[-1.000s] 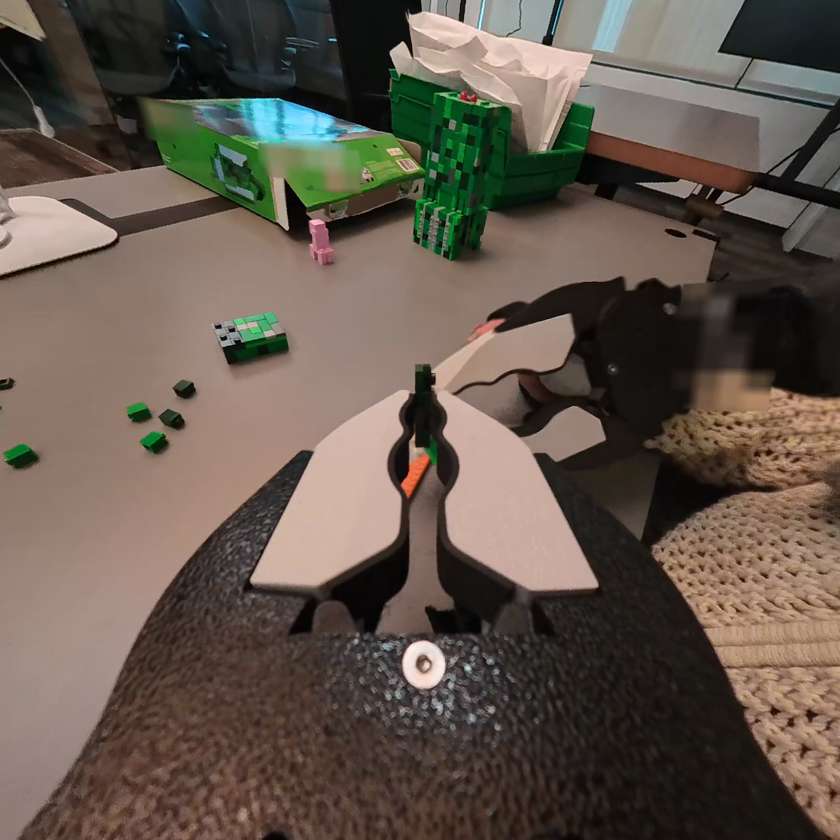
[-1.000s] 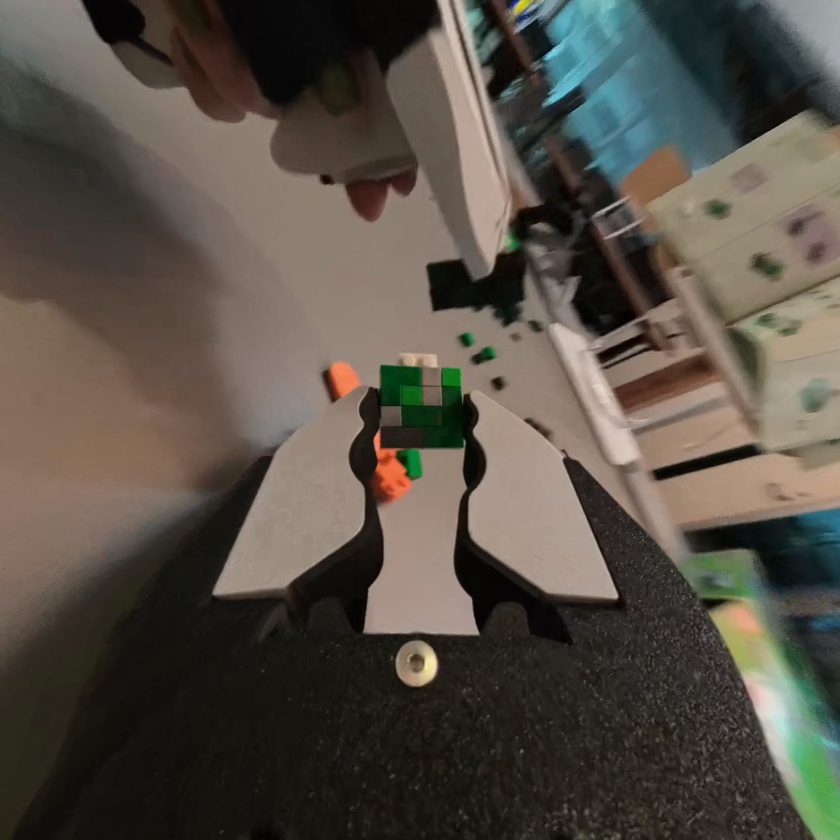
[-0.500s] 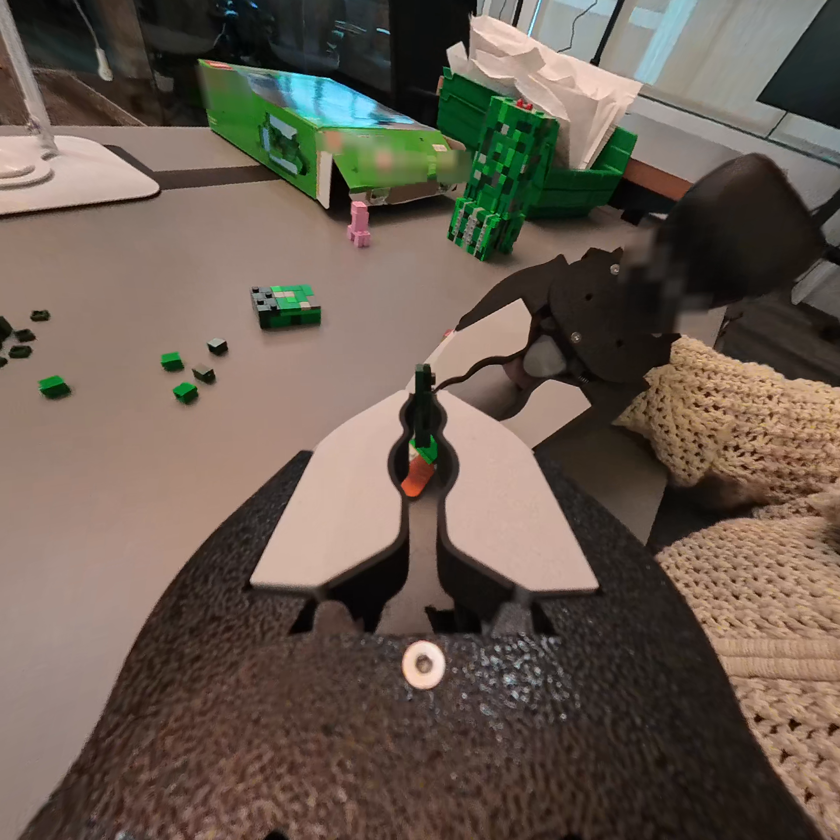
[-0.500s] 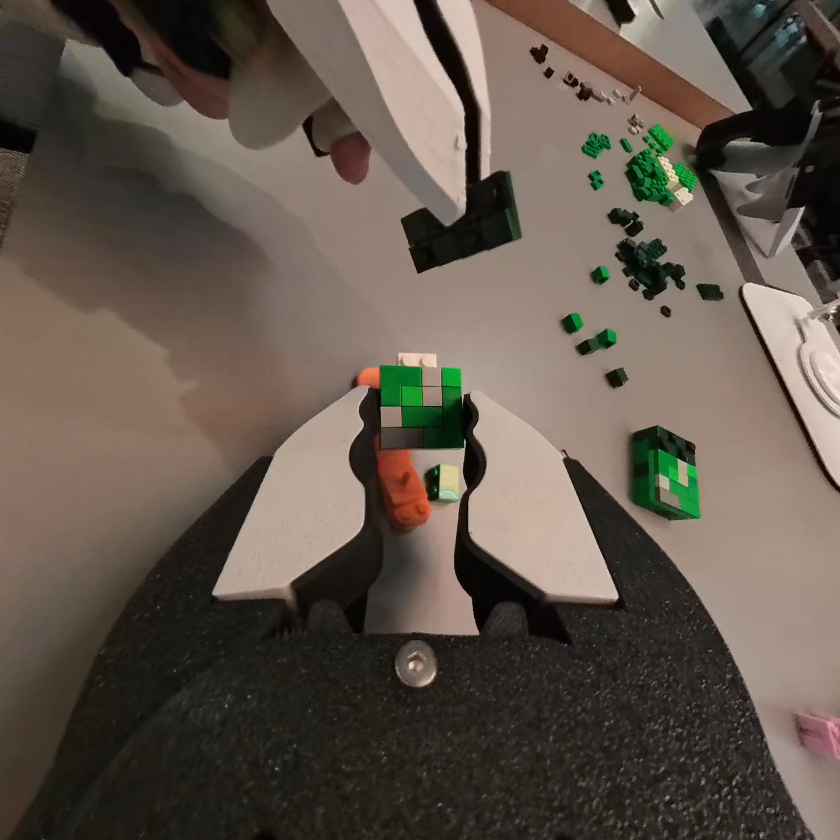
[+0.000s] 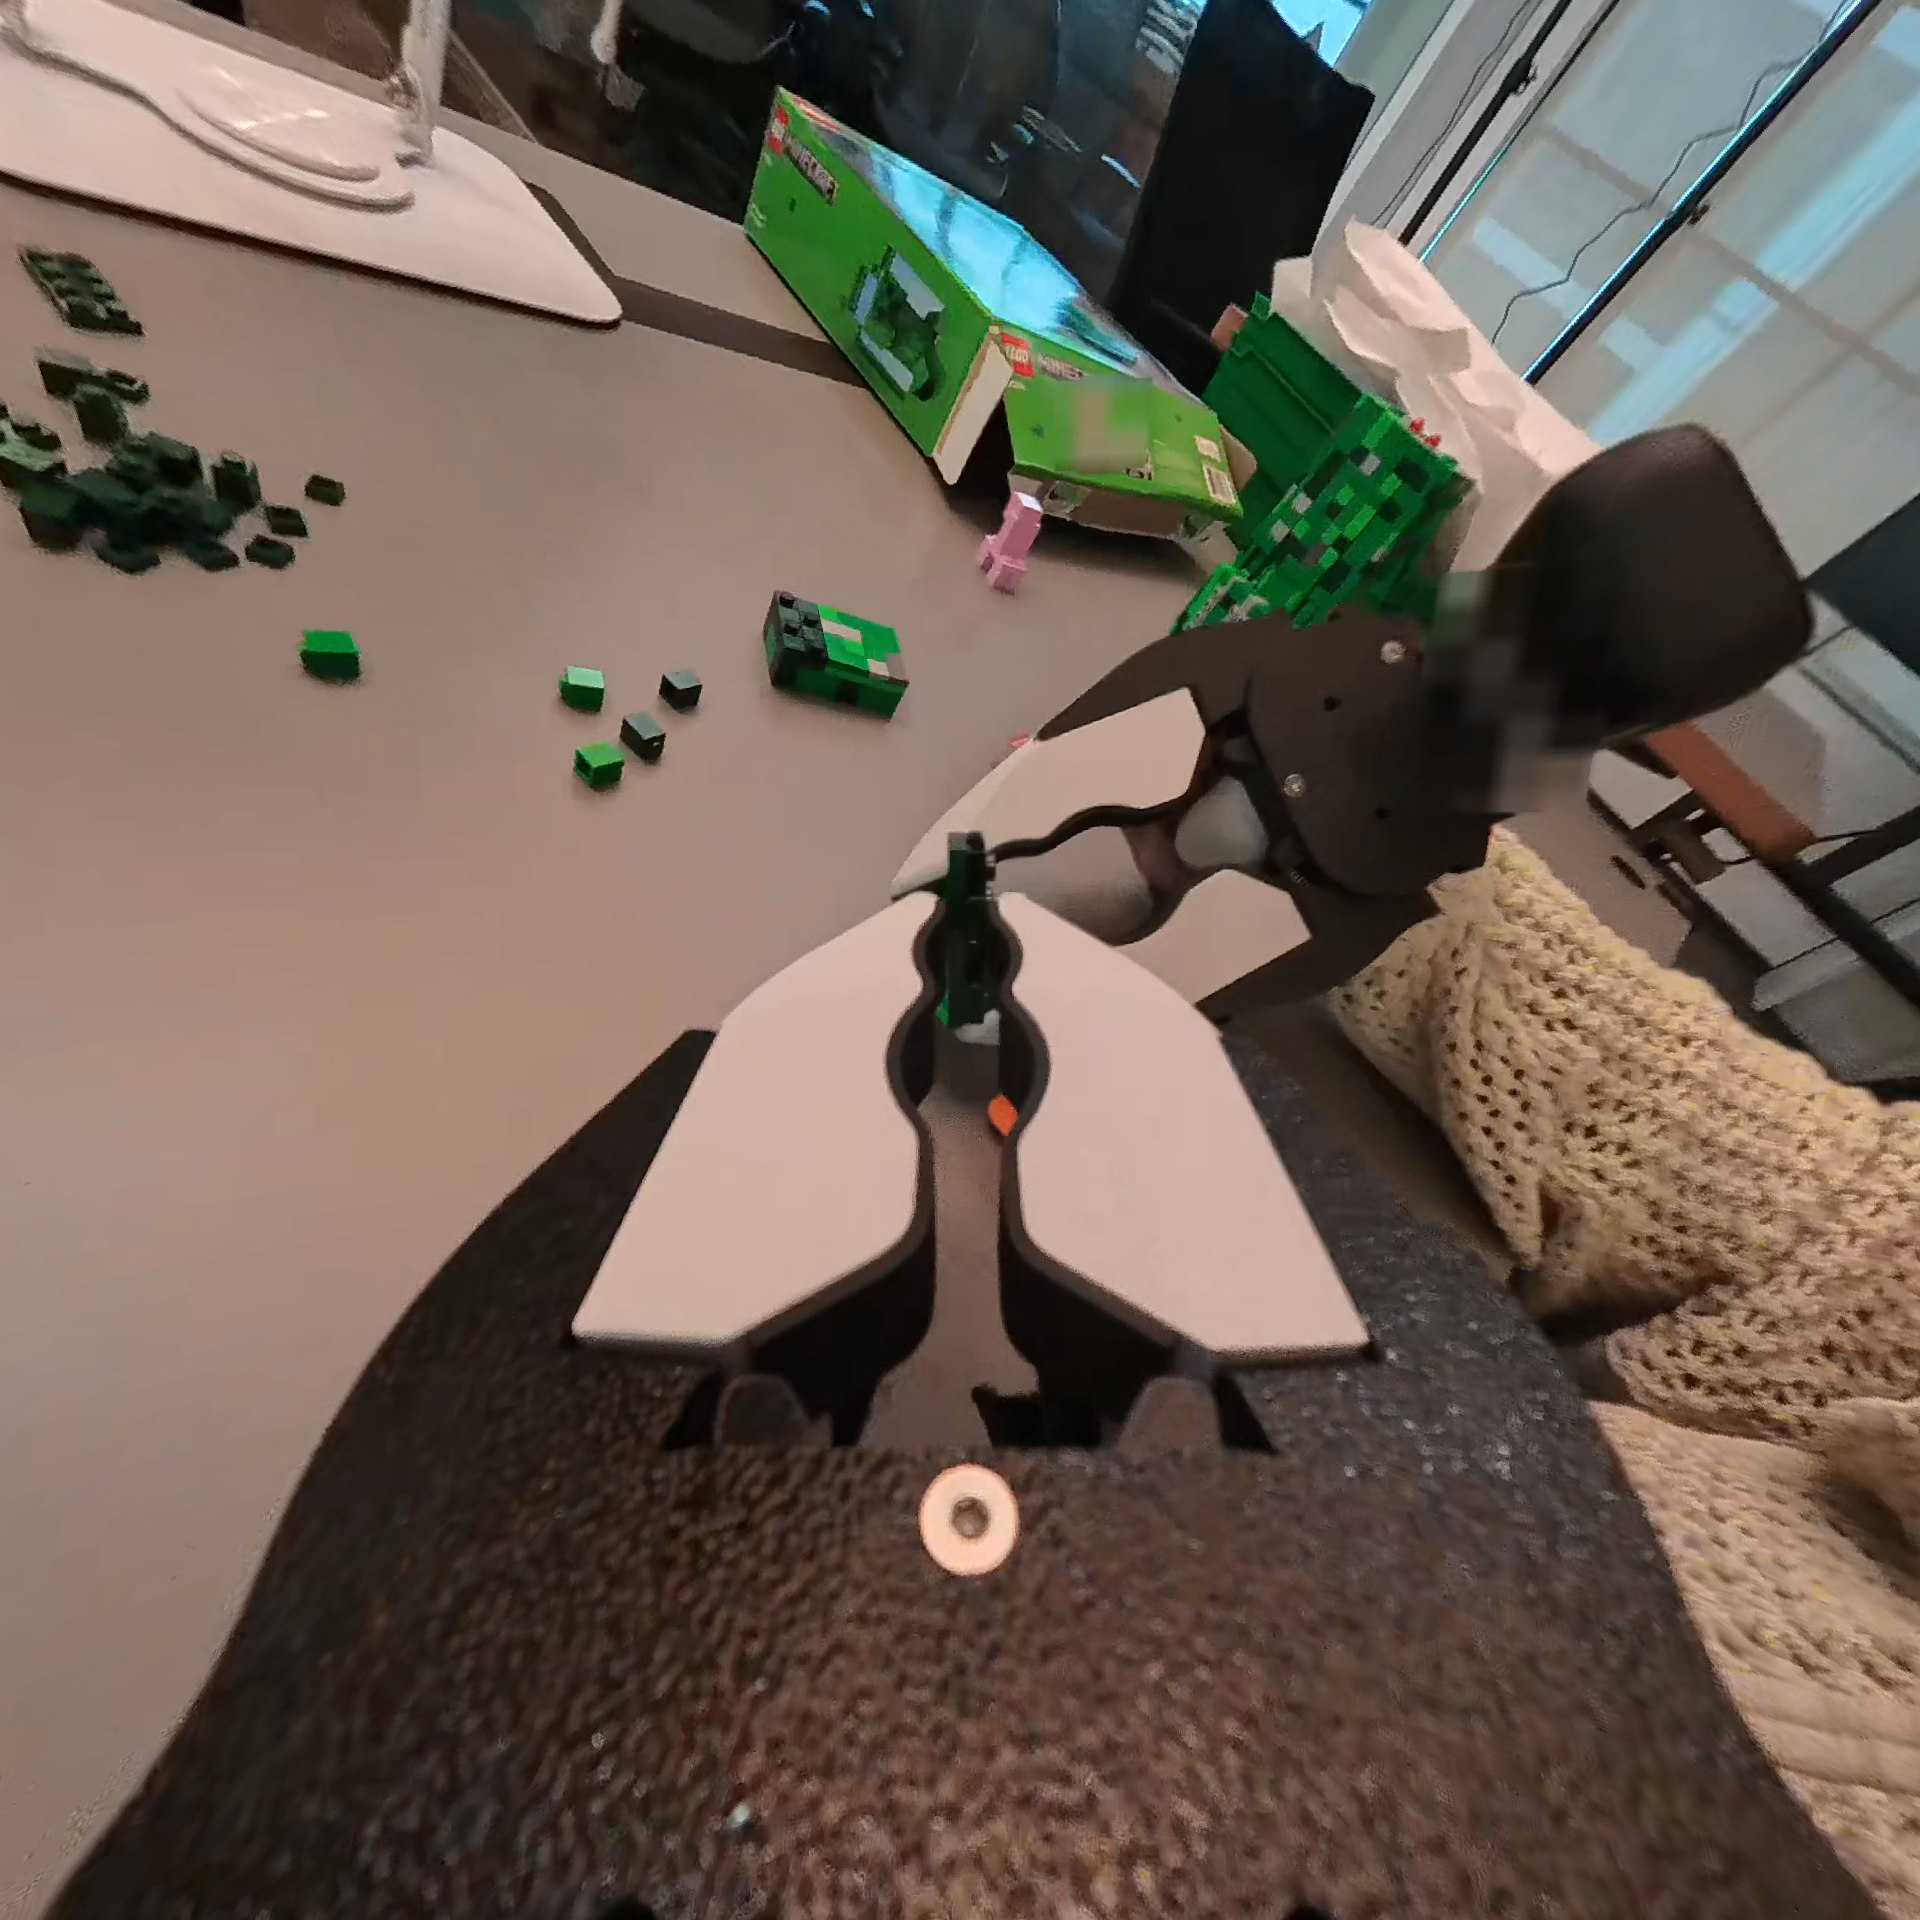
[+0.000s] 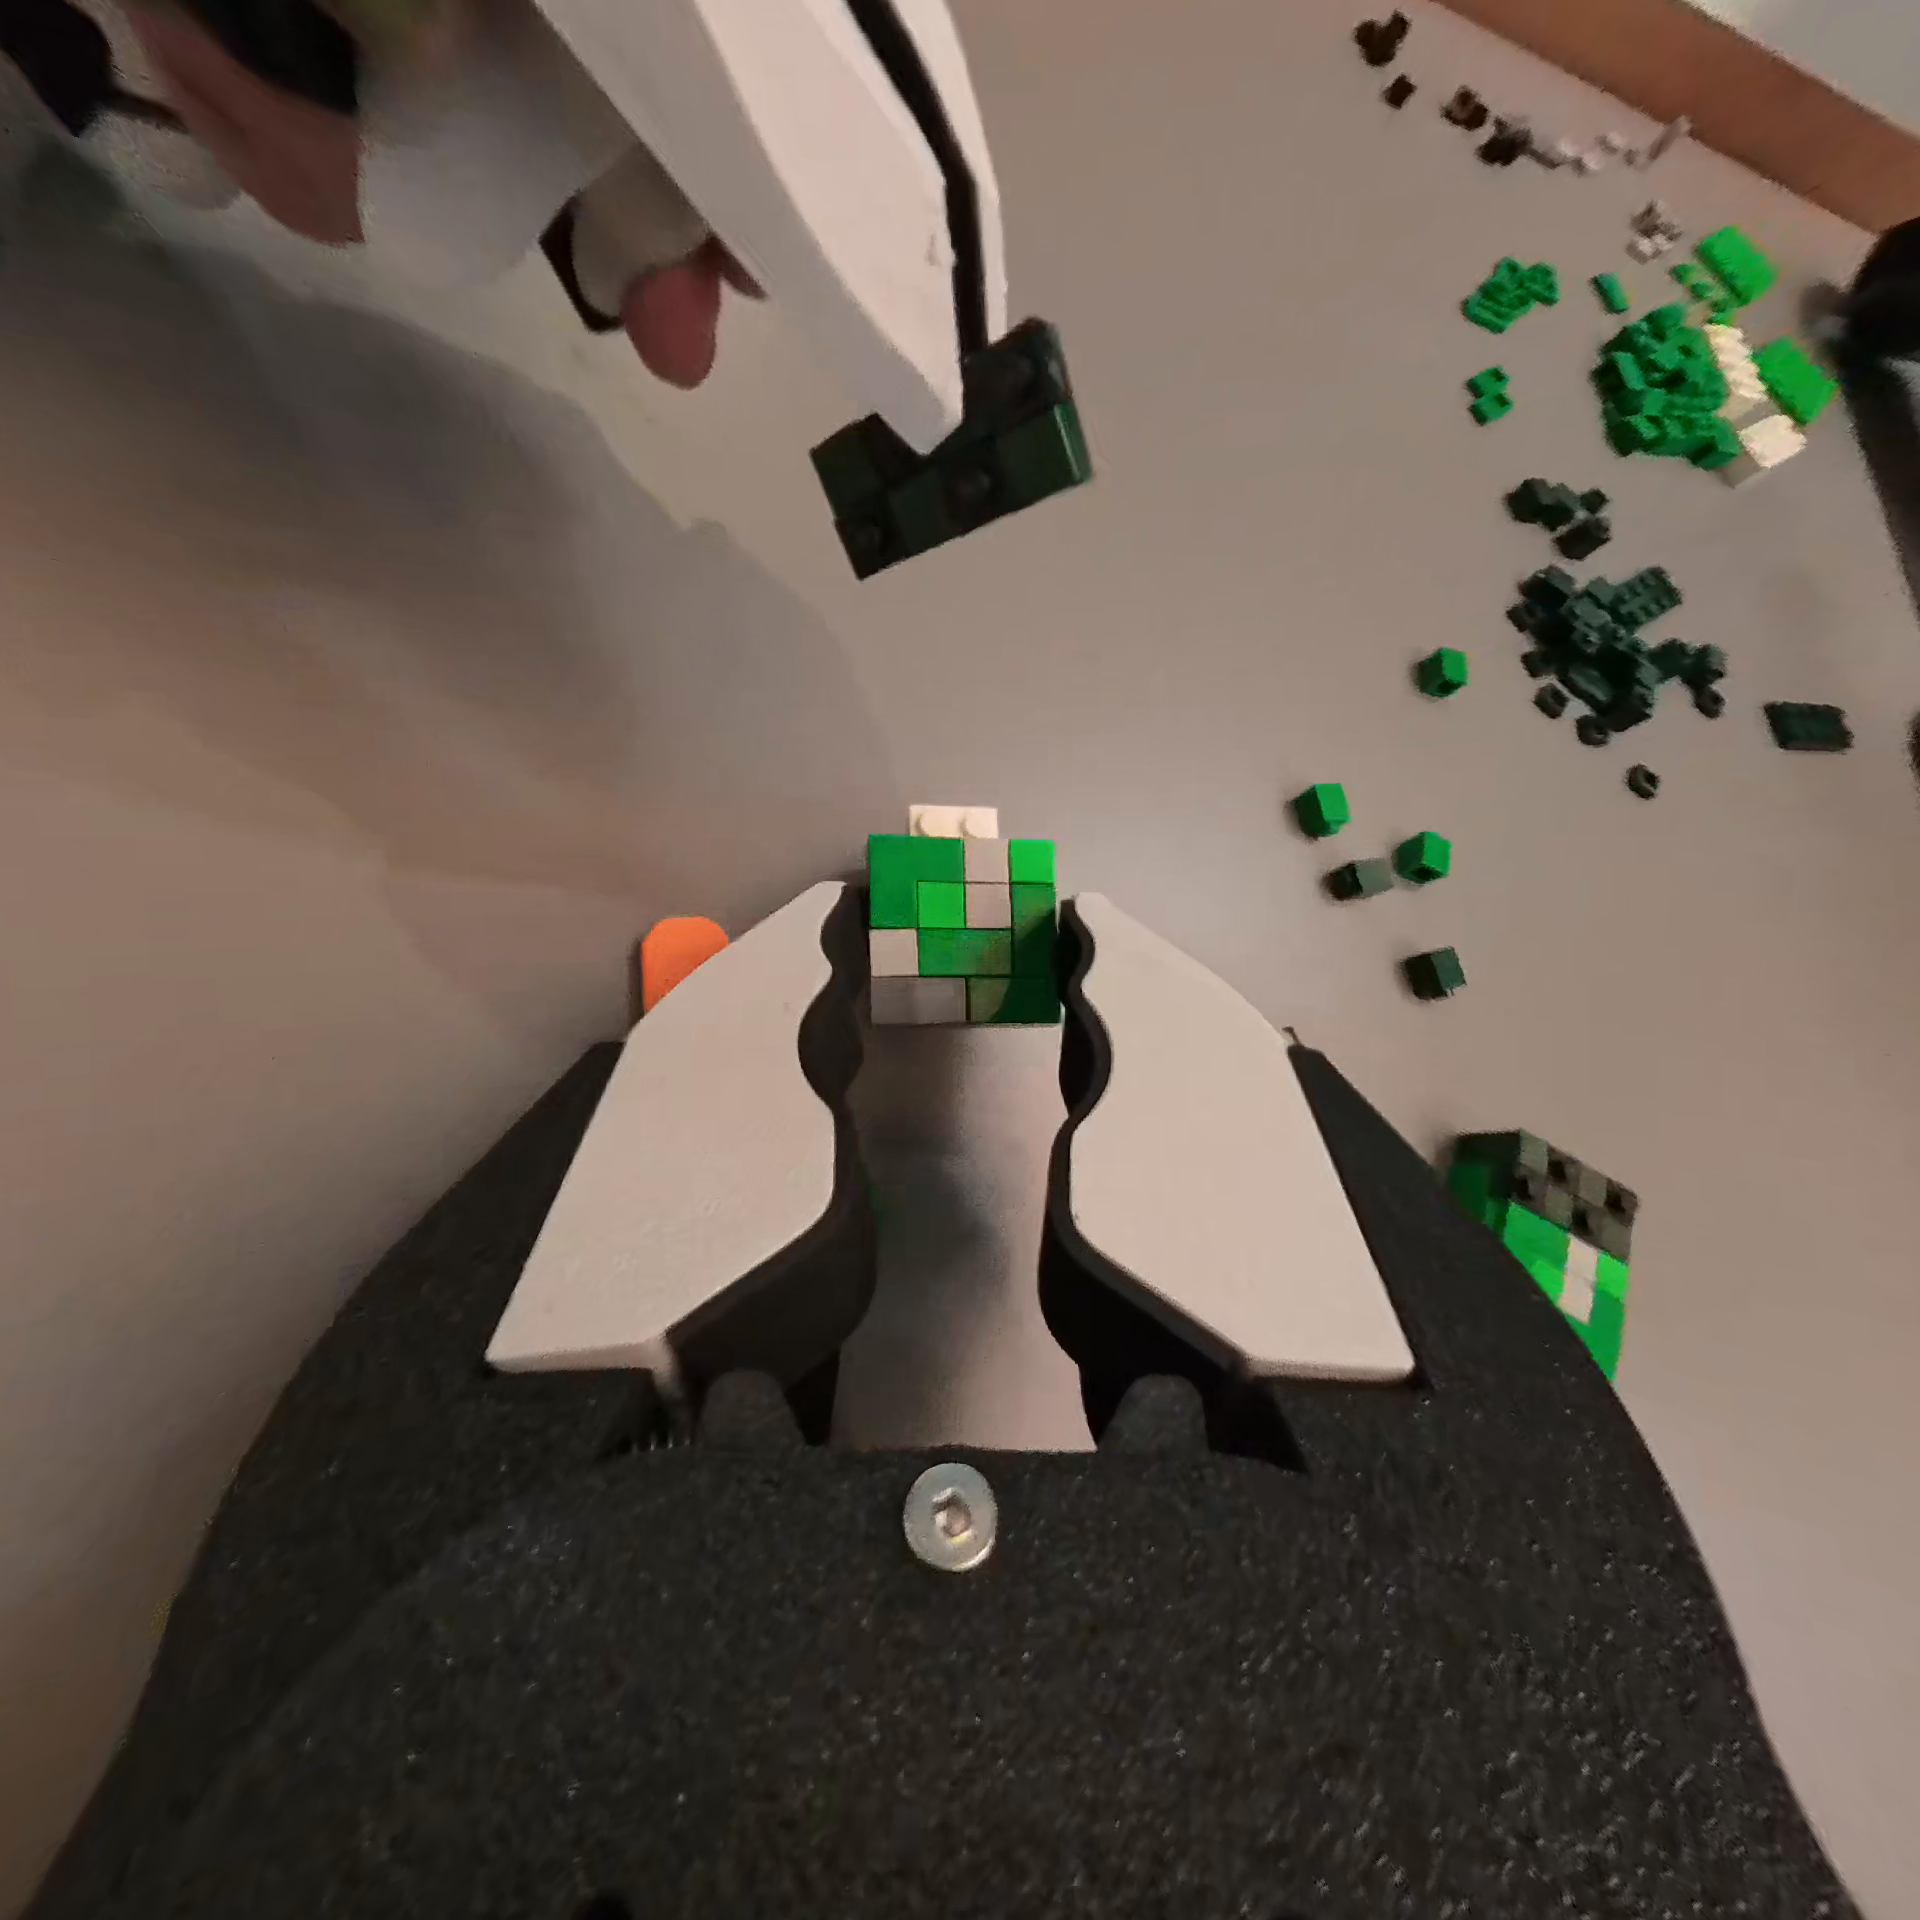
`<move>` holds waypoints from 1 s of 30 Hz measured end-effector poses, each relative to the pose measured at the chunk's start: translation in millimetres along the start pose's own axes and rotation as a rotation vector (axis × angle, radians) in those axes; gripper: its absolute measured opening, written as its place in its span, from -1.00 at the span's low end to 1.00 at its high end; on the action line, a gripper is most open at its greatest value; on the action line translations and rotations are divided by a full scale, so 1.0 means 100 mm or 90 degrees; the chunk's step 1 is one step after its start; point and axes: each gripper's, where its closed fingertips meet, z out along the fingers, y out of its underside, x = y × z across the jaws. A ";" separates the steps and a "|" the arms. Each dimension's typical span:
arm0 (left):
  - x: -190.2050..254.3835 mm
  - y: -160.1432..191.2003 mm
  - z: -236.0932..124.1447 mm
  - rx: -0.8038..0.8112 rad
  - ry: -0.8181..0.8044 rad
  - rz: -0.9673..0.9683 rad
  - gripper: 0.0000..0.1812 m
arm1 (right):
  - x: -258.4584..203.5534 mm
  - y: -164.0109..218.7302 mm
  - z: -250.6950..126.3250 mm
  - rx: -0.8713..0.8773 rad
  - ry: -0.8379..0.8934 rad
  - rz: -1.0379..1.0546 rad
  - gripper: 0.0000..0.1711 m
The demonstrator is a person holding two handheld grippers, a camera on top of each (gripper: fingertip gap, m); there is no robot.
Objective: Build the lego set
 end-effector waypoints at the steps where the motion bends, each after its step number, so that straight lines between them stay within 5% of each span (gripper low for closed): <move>1: 0.00 -0.01 -0.01 0.002 0.004 -0.010 -0.92 | -0.02 -0.02 0.00 0.008 -0.021 0.001 -0.60; 8: 0.00 -0.01 -0.02 0.008 0.029 -0.050 -0.92 | -0.02 -0.07 -0.03 0.029 -0.035 -0.009 -0.52; 11: 0.03 0.00 0.00 0.008 0.050 -0.072 -0.93 | -0.05 -0.33 -0.17 0.127 -0.029 -0.022 -0.43; 18: 0.15 0.01 0.05 0.000 0.103 -0.121 -0.92 | -0.12 -0.67 -0.27 0.201 0.083 -0.166 -0.36; 27: 0.21 0.03 0.05 -0.001 0.155 -0.181 -0.92 | -0.10 -0.66 -0.27 0.195 0.121 -0.201 -0.60; 30: 0.18 -0.02 0.04 0.021 0.143 -0.171 -0.70 | -0.09 -0.60 -0.25 0.181 0.112 -0.181 -0.60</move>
